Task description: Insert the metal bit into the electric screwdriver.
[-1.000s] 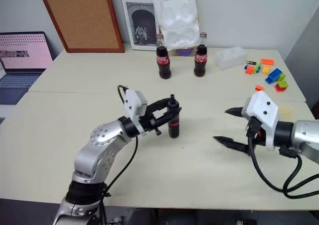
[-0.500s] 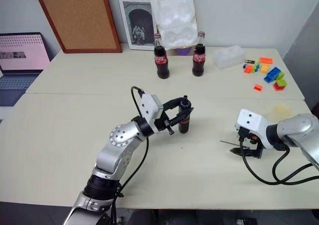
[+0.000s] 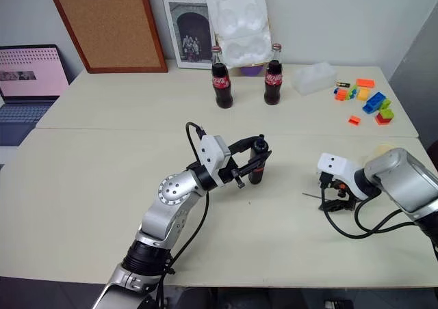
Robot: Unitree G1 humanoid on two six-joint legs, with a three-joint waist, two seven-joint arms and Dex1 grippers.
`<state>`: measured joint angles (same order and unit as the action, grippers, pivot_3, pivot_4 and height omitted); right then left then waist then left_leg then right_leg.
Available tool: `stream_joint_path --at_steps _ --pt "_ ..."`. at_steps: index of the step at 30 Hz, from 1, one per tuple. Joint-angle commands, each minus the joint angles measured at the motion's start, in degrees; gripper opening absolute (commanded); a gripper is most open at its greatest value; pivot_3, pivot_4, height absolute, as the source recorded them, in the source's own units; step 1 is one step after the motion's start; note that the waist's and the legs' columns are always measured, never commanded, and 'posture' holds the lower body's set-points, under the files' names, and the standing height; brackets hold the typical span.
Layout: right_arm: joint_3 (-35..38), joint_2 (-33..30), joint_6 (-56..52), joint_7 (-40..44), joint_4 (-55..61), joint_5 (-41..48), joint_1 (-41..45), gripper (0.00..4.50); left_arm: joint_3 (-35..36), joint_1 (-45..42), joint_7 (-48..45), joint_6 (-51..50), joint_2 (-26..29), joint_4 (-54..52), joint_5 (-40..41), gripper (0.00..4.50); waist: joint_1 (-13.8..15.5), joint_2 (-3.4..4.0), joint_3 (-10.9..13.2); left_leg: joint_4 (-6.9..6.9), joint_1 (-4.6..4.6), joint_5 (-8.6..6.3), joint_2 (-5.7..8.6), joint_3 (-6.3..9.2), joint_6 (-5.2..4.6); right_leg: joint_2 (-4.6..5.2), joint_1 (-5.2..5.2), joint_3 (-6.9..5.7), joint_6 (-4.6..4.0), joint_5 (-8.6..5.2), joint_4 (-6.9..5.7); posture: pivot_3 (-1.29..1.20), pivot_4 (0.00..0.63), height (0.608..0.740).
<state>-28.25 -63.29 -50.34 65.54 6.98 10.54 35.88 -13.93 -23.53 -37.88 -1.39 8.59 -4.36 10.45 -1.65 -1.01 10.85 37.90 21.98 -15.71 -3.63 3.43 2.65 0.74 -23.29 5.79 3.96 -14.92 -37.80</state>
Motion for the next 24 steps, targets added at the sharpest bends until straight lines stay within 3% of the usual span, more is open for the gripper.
stream_joint_path --at_steps 1,12,19,24 --pt "-0.7 0.7 0.9 1.6 0.1 -2.9 1.5 2.62 -0.5 0.0 0.5 1.7 -0.5 -1.0 -0.5 1.64 0.0 0.0 0.0 0.0 0.0 0.0 0.0 0.0 0.0 0.0 0.0 0.0 0.0 0.0 0.0 0.0 0.15 0.74" --pt "-1.9 1.8 2.3 5.1 0.6 -7.6 1.4 0.1 -0.6 -0.5 0.3 2.1 -0.6 0.0 -0.8 1.64 0.0 0.0 0.0 0.0 -0.01 0.0 0.0 0.01 0.0 0.0 0.01 -0.01 0.0 0.0 -0.01 0.0 0.15 0.74" --pt "4.1 2.5 -0.4 4.1 2.3 -5.1 0.5 0.0 -0.4 -0.7 0.3 1.6 -0.4 -0.2 -0.7 1.64 0.0 0.01 0.0 0.01 -0.03 0.0 0.0 0.01 0.0 0.0 0.03 -0.01 0.0 0.01 -0.04 0.0 0.15 0.74" --pt "16.2 3.2 -5.7 0.5 9.3 1.0 -4.0 0.0 0.7 -1.9 0.2 -0.1 -0.3 -1.2 0.9 1.64 0.0 0.01 0.0 0.01 0.0 0.0 0.01 0.03 0.0 0.0 0.02 -0.01 0.0 0.01 -0.04 0.0 0.15 0.74"
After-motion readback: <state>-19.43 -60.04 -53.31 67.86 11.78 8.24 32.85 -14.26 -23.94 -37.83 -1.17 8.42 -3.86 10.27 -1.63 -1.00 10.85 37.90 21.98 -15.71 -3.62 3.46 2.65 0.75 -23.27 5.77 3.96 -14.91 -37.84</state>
